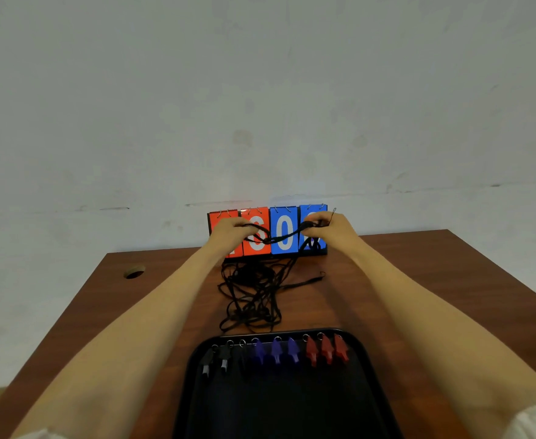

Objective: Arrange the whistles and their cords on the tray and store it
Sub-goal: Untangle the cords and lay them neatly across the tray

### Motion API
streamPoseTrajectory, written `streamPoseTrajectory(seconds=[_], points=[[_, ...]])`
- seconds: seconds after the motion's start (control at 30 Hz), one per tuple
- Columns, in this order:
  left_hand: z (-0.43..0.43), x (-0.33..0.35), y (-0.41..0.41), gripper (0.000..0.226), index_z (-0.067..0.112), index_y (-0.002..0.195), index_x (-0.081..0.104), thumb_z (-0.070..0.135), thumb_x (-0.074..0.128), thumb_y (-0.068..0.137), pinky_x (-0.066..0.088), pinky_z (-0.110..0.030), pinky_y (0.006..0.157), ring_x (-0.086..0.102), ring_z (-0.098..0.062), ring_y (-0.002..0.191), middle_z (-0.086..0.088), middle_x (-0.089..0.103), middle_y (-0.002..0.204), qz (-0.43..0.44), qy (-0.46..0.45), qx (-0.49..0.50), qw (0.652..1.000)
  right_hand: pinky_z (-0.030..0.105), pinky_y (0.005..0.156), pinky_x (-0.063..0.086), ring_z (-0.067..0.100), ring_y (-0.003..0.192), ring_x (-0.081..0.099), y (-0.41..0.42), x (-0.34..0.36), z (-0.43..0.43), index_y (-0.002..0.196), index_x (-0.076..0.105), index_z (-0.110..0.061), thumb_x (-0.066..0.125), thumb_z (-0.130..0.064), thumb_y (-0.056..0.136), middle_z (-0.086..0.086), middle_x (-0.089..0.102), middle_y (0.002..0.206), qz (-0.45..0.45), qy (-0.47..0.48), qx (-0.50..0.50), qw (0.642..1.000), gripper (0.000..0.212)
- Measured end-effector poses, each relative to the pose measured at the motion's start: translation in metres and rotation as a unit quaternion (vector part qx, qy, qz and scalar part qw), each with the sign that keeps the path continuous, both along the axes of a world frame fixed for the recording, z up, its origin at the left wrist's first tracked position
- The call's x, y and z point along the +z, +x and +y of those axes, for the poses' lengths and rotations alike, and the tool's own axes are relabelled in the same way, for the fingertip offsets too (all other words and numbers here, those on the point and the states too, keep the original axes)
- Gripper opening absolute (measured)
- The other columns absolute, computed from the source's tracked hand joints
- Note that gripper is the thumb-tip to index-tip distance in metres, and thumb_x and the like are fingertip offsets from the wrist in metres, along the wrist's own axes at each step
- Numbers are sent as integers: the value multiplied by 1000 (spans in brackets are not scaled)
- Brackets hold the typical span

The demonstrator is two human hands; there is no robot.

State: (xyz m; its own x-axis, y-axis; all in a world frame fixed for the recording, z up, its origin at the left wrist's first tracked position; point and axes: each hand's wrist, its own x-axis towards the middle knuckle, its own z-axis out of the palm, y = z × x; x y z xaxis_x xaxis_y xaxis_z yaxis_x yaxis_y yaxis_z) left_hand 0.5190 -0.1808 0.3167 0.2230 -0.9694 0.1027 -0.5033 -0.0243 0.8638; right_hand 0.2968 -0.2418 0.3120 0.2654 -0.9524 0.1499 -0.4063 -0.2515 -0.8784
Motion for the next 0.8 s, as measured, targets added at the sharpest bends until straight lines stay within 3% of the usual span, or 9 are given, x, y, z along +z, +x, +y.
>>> streamPoseTrajectory(seconds=[0.13,0.23,0.27,0.37,0.47,0.5,0.6,0.7,0.8], points=[[-3,-3,5,11,8,101,55,13,46,97,33,-22,45,42,-12,51,-2,53,69,227,-23,116,967,27,79,47,18,87,57,-8,-1,-5,116,61,-2,77,-6,75,7,60,99,27,15,-36,999,44],[-1,-8,15,12,6,104,52,10,43,98,39,-15,36,54,-6,42,-3,60,74,224,-45,154,961,30,84,47,18,89,54,-17,-8,-5,117,59,1,74,-6,78,14,61,106,130,-19,-60,989,43],[1,-9,17,13,5,105,53,9,43,98,42,-15,38,59,-6,48,-4,61,77,218,-53,160,961,32,86,48,21,88,55,-19,-11,-5,115,60,3,72,-6,81,17,62,108,148,-40,-67,986,37],[-1,-16,23,21,4,114,56,10,43,97,48,-22,61,60,-19,86,-8,63,96,189,-50,179,964,37,88,47,31,98,61,-22,-18,-6,106,64,4,59,-6,90,20,66,108,148,-79,-112,979,19],[-3,-22,26,20,8,111,57,11,46,94,51,-39,87,60,-26,101,-11,63,113,212,-43,194,957,39,82,48,35,98,62,-24,-22,-11,103,65,6,50,-10,96,22,67,106,154,-63,-138,976,24],[-3,-22,25,20,9,110,57,12,47,94,49,-39,90,59,-26,101,-10,62,113,204,-38,192,959,37,77,47,36,96,62,-24,-23,-11,102,65,8,49,-12,97,23,67,104,161,-48,-138,976,26],[-5,-21,19,19,8,108,57,9,45,94,45,-30,78,55,-21,91,-5,58,101,191,-42,177,965,31,66,39,33,80,56,-16,-22,-11,87,61,10,47,-13,97,25,63,90,178,-24,-125,976,28],[-8,-18,16,15,6,100,51,4,38,94,44,-26,57,50,-15,60,-9,56,86,268,-69,199,940,30,65,35,28,76,47,-11,-21,-12,66,47,-3,43,-11,97,16,54,83,210,-24,-126,969,32],[-5,-20,22,19,6,99,51,2,35,90,37,-27,51,41,-15,53,-11,57,89,278,-59,222,933,30,65,36,25,78,47,-15,-23,-9,74,45,-2,43,-8,95,11,49,84,273,-15,-116,955,22]])
